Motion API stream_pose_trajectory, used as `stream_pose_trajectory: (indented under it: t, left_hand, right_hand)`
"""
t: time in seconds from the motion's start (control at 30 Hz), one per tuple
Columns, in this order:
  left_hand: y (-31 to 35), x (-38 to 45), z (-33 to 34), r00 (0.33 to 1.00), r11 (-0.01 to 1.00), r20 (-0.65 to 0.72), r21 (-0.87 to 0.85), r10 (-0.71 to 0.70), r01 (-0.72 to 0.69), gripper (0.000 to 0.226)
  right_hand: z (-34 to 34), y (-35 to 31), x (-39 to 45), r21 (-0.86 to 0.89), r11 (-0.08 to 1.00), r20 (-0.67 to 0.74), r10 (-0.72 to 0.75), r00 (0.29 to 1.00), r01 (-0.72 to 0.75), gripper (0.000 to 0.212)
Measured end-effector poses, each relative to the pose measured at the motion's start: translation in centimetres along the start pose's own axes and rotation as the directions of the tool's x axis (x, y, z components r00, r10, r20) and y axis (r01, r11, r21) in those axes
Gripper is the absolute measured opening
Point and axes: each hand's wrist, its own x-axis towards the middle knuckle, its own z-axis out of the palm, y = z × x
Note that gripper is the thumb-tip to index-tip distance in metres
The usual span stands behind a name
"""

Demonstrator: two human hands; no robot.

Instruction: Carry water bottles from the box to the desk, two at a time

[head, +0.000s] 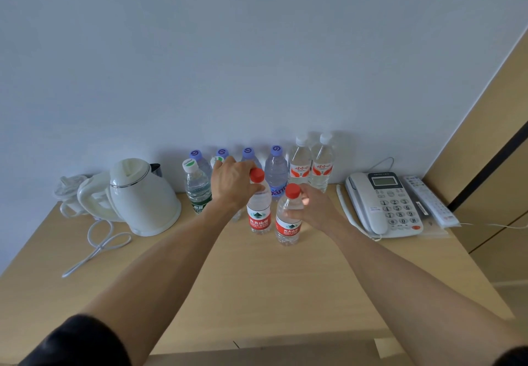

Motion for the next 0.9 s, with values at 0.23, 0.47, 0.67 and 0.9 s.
stream_pose_trajectory:
  t: [0.23,0.47,0.67,0.9]
  left_hand:
    - [0.0,1.6,-0.1,0.999,0.999,0.035,0.048,-0.002,0.000,0.035]
    - [-0.7,3.5,-0.1,0.996,0.988,0.059,0.144,-0.068,0.059,0.039]
    - [-1.5,4.6,-0.2,0.992,0.986,0.076,0.142,-0.100,0.088,0.042]
    - [-1.6,4.7,0.0,0.992,0.987,0.078,0.137,-0.097,0.086,0.043]
  right_hand:
    - [0.2,0.4,0.2,0.028,1.000,-0.007,0.005,1.000,-0.005,0.056]
    - [0.4,0.6,0.0,0.041,0.999,-0.020,0.010,1.000,-0.009,0.055]
    - [0.1,0.4,-0.1,0.050,0.999,-0.001,0.013,1.000,-0.013,0.047]
    - [0.2,0.3,0.0,0.036,0.999,0.000,0.023,1.000,-0.023,0.049]
